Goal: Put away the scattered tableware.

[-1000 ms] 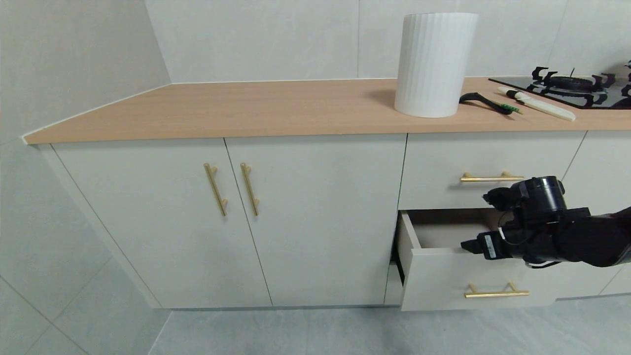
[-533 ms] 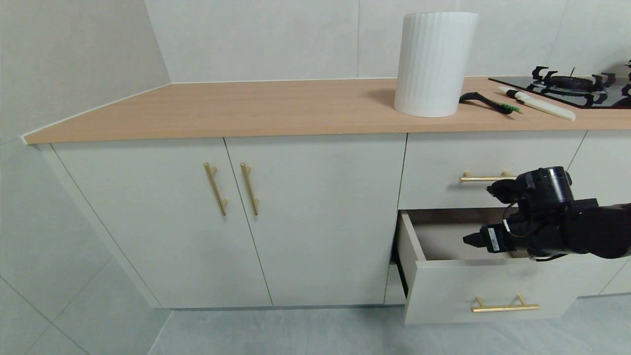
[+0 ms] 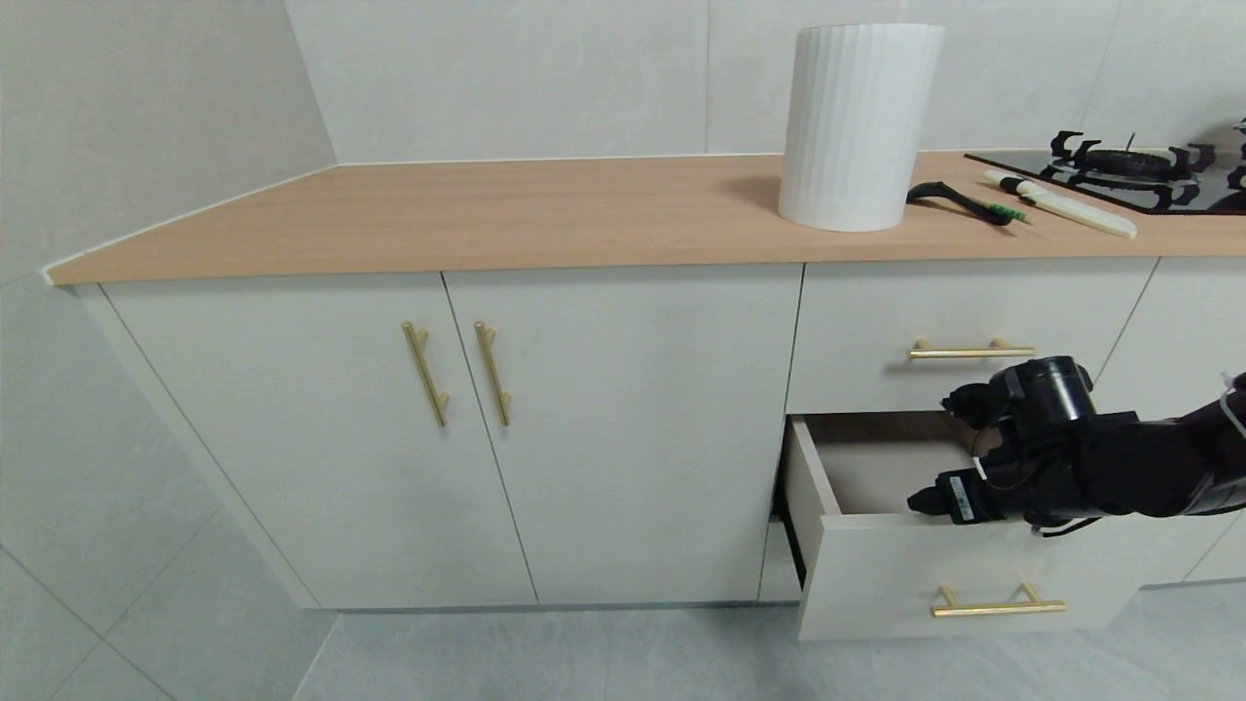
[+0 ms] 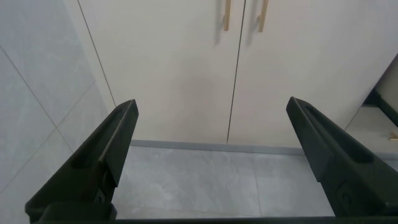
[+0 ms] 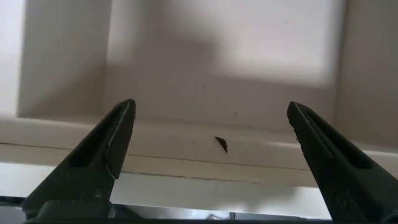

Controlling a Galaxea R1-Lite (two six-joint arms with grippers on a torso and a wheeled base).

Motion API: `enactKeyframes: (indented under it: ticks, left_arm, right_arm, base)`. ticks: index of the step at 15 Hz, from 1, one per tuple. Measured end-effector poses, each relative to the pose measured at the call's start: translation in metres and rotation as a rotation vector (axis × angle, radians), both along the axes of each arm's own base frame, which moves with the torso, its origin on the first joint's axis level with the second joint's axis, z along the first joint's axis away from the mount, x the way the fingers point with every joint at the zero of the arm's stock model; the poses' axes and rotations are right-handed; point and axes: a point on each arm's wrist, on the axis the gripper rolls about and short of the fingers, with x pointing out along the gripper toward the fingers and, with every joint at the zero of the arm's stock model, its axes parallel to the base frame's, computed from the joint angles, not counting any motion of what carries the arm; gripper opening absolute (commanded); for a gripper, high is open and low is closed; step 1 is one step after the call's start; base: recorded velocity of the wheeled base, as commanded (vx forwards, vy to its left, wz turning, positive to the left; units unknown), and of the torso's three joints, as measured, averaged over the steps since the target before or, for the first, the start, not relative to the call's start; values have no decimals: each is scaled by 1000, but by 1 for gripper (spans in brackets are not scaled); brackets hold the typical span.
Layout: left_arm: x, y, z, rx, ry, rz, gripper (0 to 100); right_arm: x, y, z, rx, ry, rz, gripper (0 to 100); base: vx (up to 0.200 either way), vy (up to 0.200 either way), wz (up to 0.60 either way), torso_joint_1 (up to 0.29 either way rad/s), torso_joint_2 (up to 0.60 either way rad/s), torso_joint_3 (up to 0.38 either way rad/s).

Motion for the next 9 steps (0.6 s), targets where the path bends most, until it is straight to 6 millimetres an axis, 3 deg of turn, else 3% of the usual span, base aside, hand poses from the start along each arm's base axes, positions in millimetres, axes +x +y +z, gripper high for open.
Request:
enactKeyframes:
  ticks: [9]
  left_arm:
    - [0,0,0,0,0,0,100]
  right_arm:
    - [-21,-3,13,-30,195,9,100]
  base:
    - [0,0,0,0,0,0]
